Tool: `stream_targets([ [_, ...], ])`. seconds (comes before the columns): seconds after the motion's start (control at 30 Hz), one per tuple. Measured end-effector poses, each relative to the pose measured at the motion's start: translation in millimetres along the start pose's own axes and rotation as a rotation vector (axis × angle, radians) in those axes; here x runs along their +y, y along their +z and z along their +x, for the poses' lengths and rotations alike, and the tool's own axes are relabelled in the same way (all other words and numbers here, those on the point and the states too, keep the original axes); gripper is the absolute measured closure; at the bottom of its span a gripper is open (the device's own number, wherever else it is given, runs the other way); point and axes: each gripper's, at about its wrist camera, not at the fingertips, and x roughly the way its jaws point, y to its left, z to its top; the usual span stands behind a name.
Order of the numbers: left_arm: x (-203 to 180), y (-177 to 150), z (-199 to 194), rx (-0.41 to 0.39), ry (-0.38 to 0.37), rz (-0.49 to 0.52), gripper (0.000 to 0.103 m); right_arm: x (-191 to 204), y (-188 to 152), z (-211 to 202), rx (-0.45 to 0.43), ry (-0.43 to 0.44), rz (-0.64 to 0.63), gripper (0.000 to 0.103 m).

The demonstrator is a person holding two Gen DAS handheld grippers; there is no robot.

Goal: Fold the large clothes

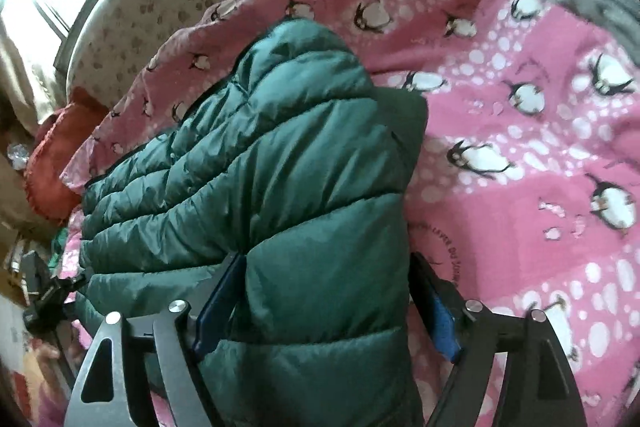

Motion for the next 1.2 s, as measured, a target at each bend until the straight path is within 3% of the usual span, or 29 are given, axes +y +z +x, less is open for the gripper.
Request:
stream_targets([
  [0.2, -15, -21, -34, -0.102, 0.156, 0.091, 0.014, 14, -10, -34, -0.068, -0.106, -0.074, 0.025],
  [0.37, -29, -39, -52, -0.174, 0.222, 0.160, 0.014, 31, -21, -67, -0.165, -0.137, -0.106, 0.025],
  [0.53, -48, -54, -65, -0.235, 0.233, 0.198, 0.014, 63, -40, -68, -0.183, -0.111, -0.149, 0.025],
  [0.9, -84, -82, -67, -0.262, 0.235, 0.283, 0.014, 143, -74, -36, -0.174, -0.072, -0.277, 0.025],
  [1.2, -95, -91, -78, -0.343, 0.278, 0.315, 0.014, 179, -85, -32, -0.202, -0.058, -0.333, 0.025],
])
